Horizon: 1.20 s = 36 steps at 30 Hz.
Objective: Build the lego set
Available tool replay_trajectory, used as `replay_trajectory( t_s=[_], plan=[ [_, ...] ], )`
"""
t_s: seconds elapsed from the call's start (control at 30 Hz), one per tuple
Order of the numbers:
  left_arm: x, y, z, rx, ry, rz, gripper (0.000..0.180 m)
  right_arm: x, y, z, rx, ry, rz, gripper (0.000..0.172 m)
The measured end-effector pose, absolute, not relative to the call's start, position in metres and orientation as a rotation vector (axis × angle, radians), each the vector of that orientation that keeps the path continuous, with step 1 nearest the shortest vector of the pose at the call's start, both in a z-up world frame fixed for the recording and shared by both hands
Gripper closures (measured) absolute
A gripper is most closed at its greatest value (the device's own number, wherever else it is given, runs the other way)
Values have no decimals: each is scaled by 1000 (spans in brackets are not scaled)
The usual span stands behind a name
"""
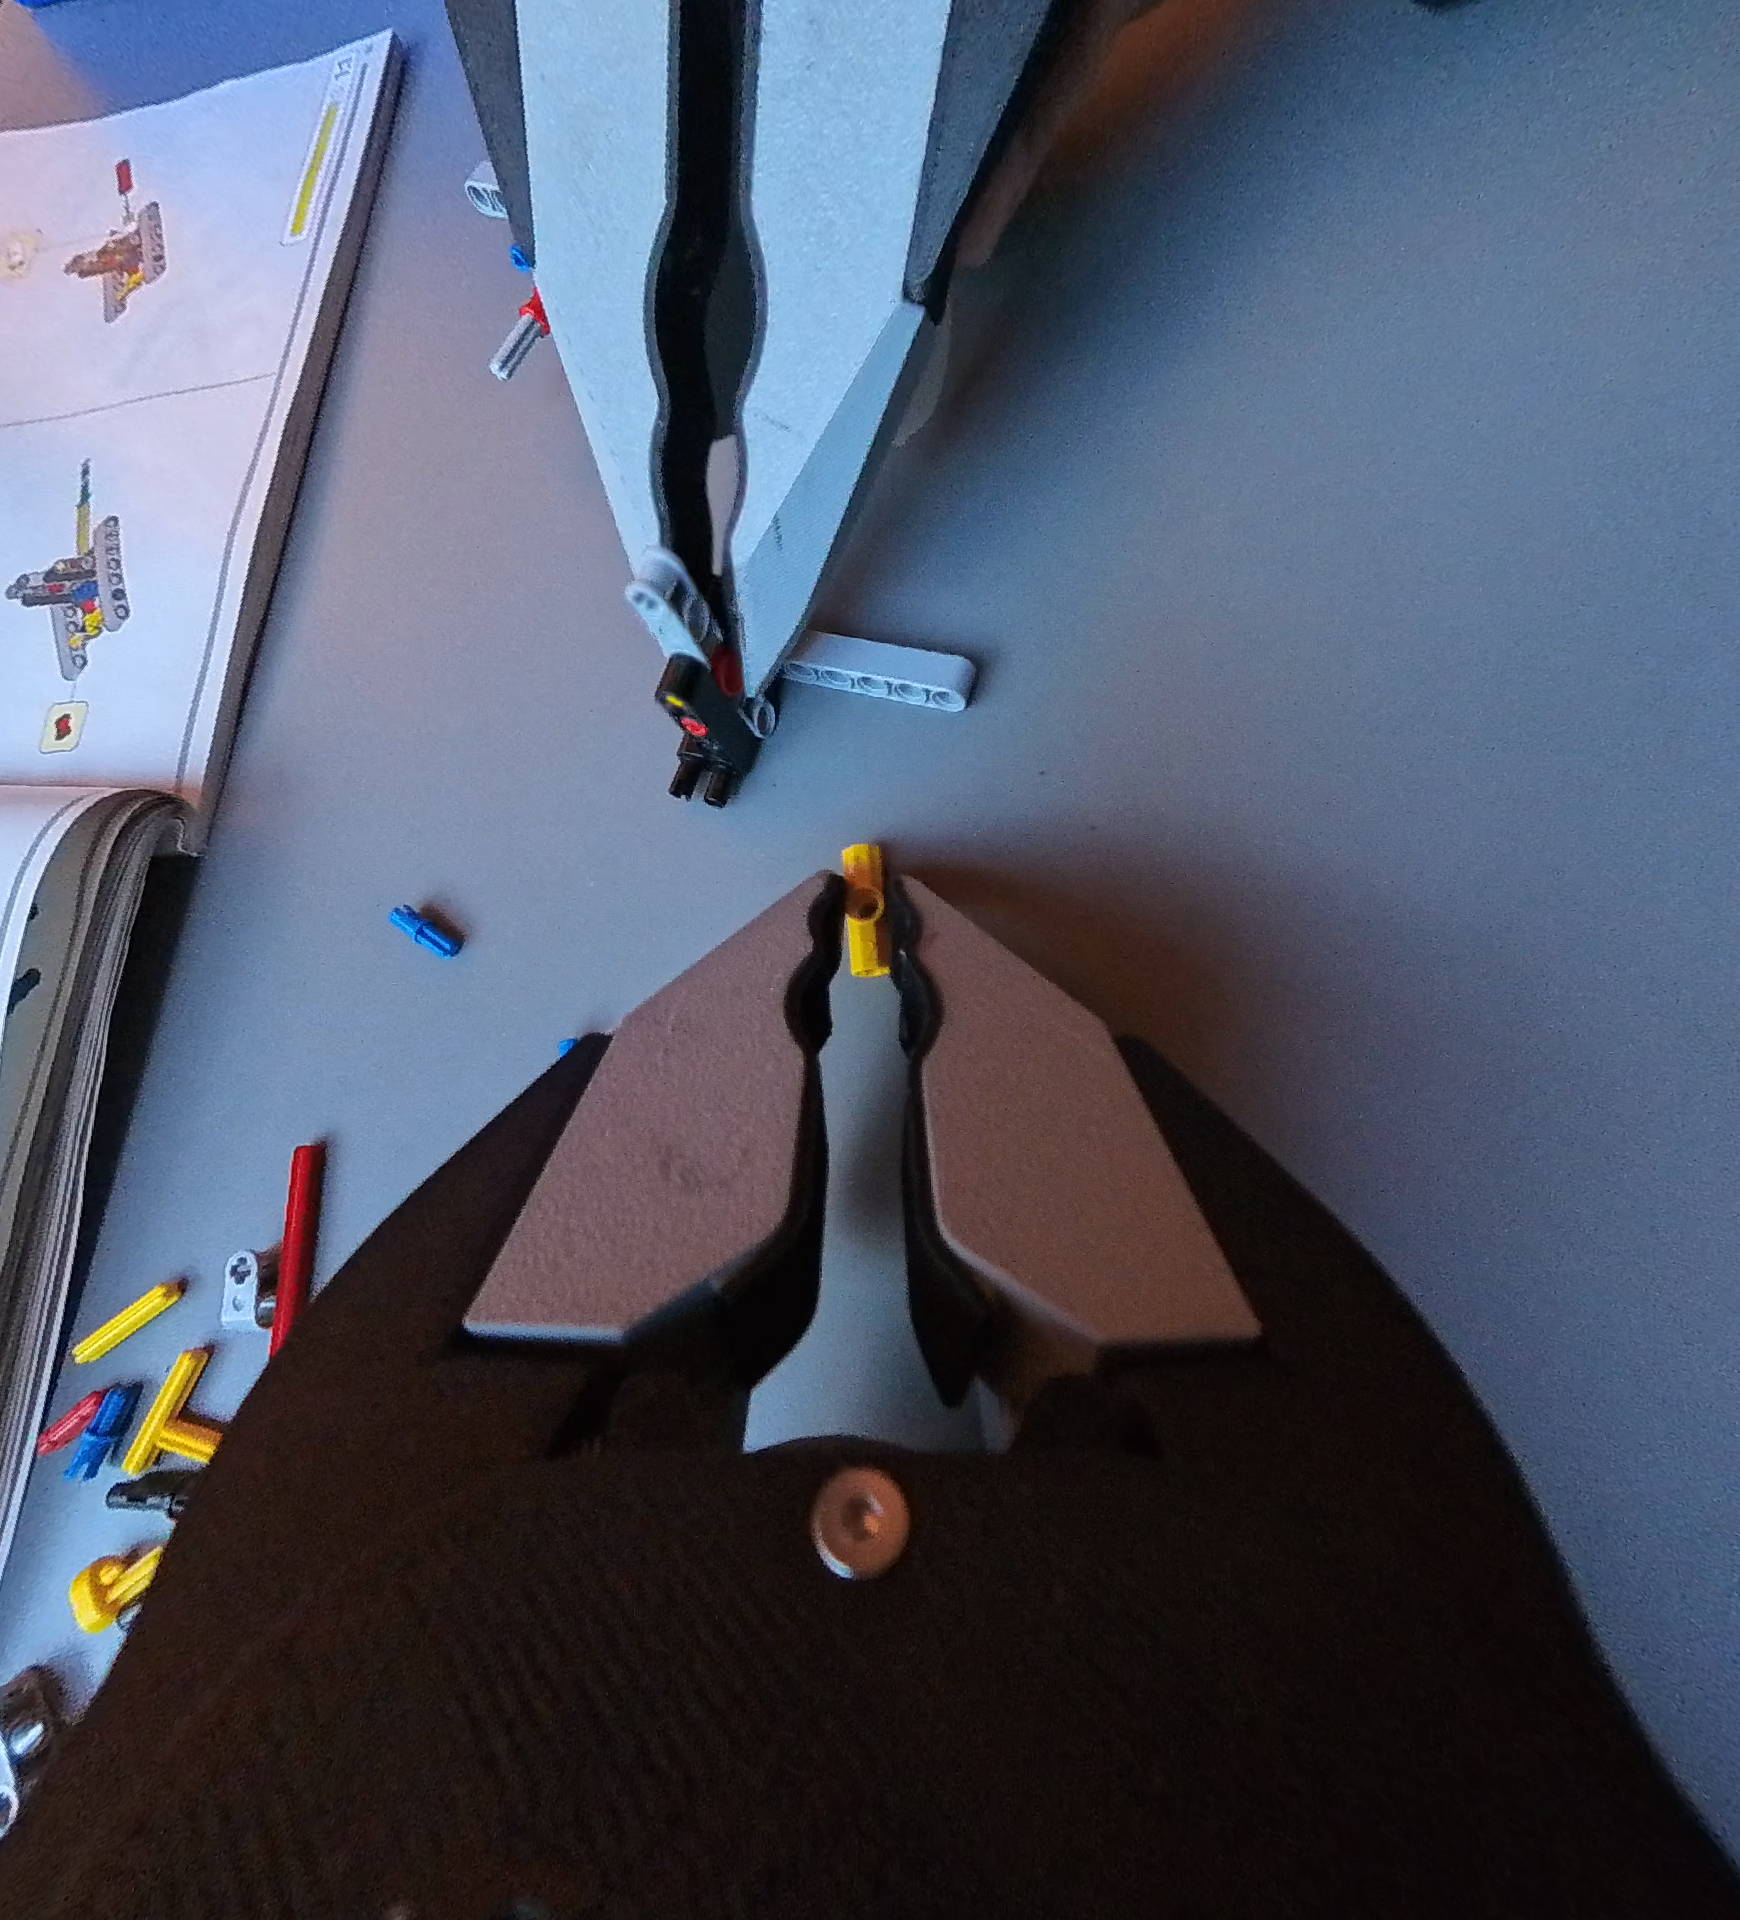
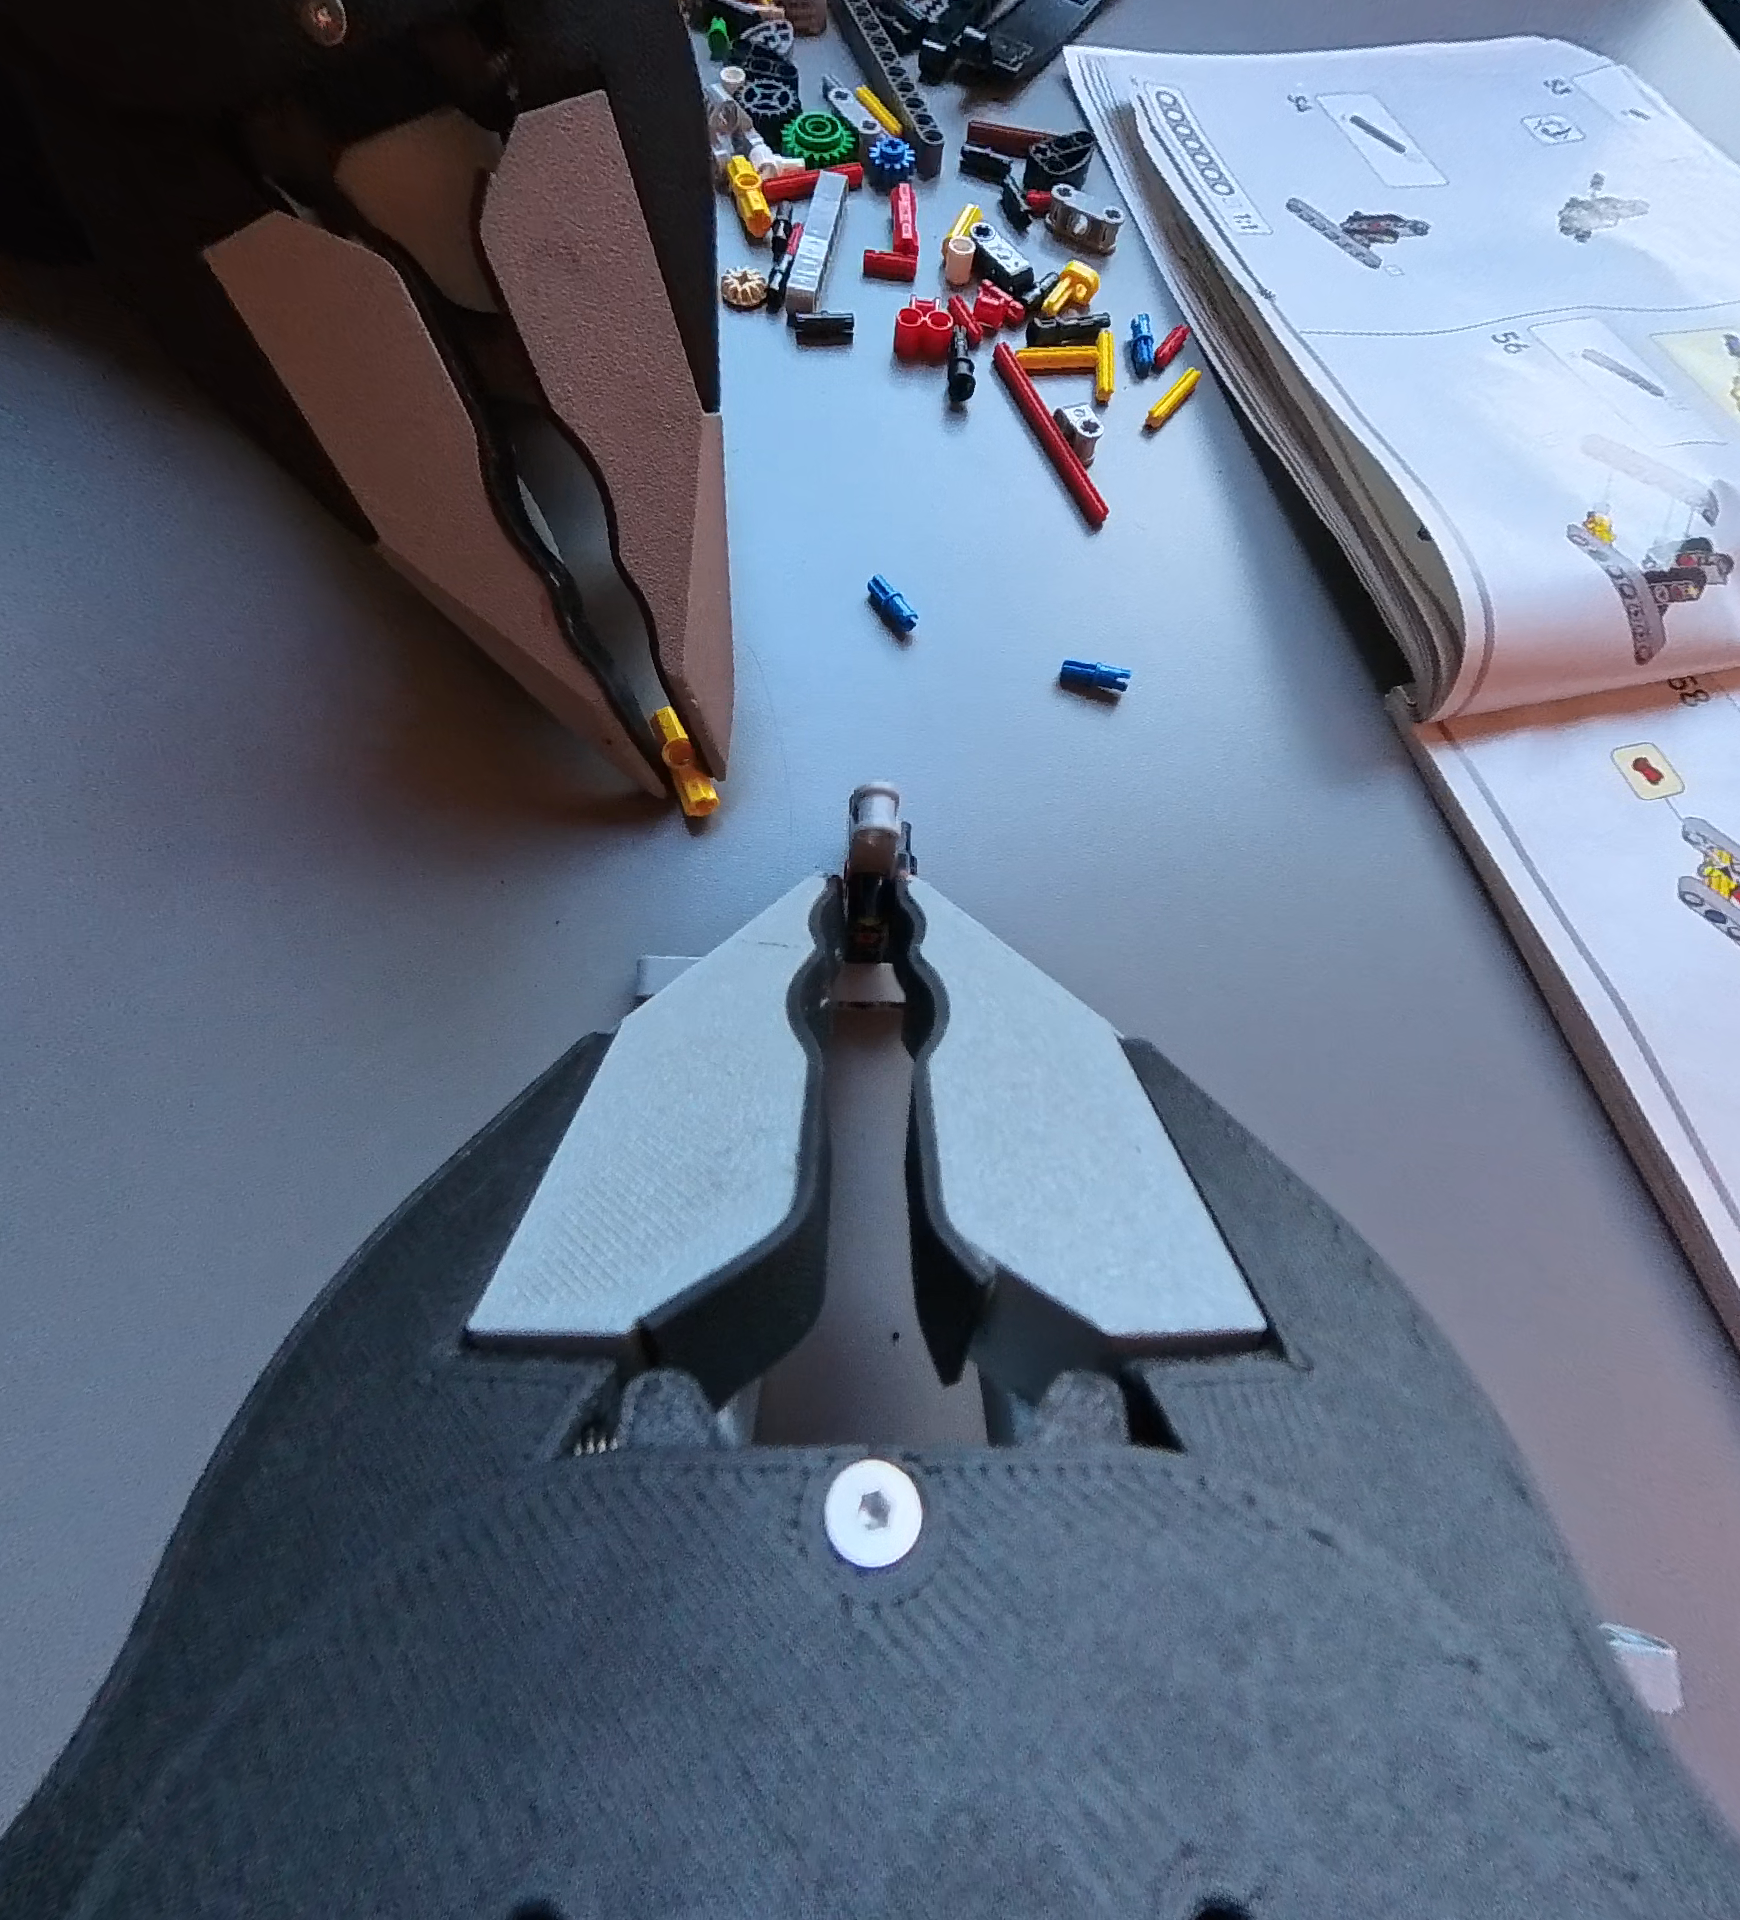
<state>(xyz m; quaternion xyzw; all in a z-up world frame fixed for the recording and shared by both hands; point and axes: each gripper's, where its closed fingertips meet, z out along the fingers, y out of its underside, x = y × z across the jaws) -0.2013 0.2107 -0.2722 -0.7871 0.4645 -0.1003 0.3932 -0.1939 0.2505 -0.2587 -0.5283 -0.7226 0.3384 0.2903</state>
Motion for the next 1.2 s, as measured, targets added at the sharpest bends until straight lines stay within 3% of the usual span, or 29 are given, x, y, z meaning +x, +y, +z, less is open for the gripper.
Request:
replay_trajectory(
  t_s=[0.3, 1.2],
  plan=[
    [-201, 211, -272, -1995, 1180, -250, 175, -195, 249, -245, -1396, -1871, 999, 147],
    [-201, 211, -272, -1996, 1180, -252, 175, -197, 247, -250, -1378, -1896, 959, 147]
  ],
)
